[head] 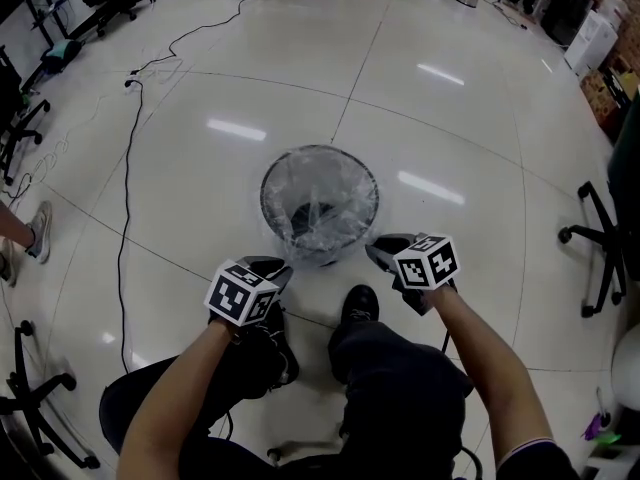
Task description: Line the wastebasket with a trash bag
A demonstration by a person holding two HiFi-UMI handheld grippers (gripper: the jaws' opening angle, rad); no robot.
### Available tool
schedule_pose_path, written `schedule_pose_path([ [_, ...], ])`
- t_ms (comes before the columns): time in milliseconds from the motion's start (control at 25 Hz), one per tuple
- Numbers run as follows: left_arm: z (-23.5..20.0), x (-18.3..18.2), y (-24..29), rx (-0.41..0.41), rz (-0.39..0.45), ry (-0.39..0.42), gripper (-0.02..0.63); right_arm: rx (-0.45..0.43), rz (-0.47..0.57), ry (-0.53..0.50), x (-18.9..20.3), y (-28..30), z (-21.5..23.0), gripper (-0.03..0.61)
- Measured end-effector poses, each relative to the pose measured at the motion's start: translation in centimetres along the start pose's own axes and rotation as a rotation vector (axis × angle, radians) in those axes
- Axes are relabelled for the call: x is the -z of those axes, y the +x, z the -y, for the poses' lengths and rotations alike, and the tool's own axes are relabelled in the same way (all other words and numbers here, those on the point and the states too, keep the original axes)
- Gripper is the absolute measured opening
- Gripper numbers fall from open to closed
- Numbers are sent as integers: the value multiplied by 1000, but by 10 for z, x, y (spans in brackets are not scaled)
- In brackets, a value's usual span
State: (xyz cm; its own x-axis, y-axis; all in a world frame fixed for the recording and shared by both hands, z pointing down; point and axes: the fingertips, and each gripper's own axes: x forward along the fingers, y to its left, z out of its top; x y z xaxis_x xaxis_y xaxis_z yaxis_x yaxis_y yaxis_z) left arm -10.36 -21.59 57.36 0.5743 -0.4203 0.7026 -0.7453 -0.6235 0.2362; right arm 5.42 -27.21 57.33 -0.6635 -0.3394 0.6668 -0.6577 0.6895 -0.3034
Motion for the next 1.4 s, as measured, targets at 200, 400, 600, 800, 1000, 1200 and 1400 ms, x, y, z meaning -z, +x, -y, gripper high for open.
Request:
schedule_pose_path([
  [200, -2, 5, -21, -5, 8, -18, 121, 41, -12, -1, 7, -16, 6, 92],
  [400, -12, -10, -50, -74, 74, 12, 137, 85, -4, 12, 10, -38, 15, 109],
  [600, -18, -55, -91, -137, 235, 58, 124, 129, 22, 29, 10, -68, 18, 123],
  [800, -2, -93, -107, -147, 315, 119, 123, 153, 100, 4, -18, -99, 9, 121],
  [1000, 21, -140, -114, -126, 397, 196, 123, 175, 235, -75, -78, -129, -7, 54],
  [1200, 37, -179, -138, -123, 510, 282, 20, 160, 378, -205, -151, -147, -48, 2],
  [1400, 39, -203, -145, -99, 571, 307, 12, 92, 489, -271, -205, -149, -88, 2],
])
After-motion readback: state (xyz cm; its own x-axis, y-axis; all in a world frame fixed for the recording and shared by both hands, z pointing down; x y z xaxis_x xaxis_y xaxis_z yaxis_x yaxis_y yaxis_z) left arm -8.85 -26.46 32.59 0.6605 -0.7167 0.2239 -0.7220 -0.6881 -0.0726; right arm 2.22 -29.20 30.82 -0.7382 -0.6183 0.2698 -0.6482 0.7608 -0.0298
